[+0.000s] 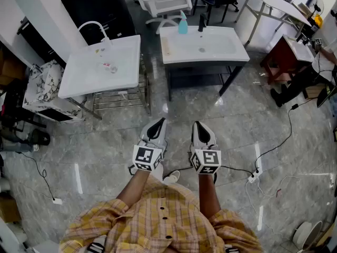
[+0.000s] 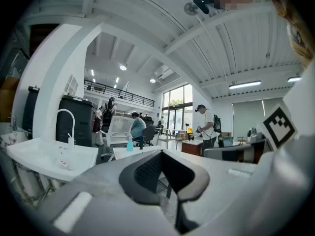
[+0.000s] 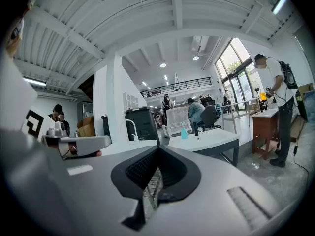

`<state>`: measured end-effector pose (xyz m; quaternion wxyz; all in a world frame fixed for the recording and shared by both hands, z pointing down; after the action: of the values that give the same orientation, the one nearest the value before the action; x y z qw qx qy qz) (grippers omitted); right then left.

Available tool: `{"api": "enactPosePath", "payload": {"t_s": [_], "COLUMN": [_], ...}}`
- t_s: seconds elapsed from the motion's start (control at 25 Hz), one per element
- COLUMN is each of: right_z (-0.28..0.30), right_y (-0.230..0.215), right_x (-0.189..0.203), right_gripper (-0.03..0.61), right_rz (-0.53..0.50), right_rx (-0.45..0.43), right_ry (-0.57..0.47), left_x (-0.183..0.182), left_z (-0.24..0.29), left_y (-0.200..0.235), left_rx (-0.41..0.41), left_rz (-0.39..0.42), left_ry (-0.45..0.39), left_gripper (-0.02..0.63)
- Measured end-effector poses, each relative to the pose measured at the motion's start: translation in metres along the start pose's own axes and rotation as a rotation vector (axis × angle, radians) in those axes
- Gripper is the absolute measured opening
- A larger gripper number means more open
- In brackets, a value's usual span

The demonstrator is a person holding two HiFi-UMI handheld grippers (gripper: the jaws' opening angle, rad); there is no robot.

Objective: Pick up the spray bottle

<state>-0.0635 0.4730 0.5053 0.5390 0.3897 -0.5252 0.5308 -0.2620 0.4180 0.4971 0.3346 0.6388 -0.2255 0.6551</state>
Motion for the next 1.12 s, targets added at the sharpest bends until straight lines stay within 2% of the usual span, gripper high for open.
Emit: {"api": "enactPosePath", "payload": {"t_s": [0.4,0.68,0.88,1.12], "right_z": [0.001,0.013,0.045,0.113], "right_y": [0.000,-0.015,-0.036,-0.069], "right_x": [-0.001,-0.002,-0.002,-0.028], "right_gripper": [-0.002,0.000,0.000,0.000], "right_rz": [-0.006,0.032,0.042,0.021], "right_rx": [-0.009,-0.016,-0.028,-0.047], "right_ry": [0.001,-0.011,-0.016,-0.024], "left_x": [0.007,0.012,0.017,0.004], "left_z": [0.002,0.019,0.057,0.131], "left_y": [-0.003,0.000,0.013,0.038], "left_rx": [-0.024,-0.026,-0.021,-0.032], "left_rz": [-0.012,-0.029,-0.046,-0.056], "left_ry": [0.023,0.014,0.002,-0.005], "left_gripper": [-0.002,-0.002,-0.002,-0.002]}}
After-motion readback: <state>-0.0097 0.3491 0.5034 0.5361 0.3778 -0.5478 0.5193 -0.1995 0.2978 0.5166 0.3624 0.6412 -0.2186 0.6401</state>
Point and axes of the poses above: the fingertips, and each gripper's own axes: z forward along the fingers, y to its left, x out of its underside, the point moved 9 cm from there along -z, backward along the fingers, and after that the axes turned 3 degrees about -z, right-handed, at the moved point
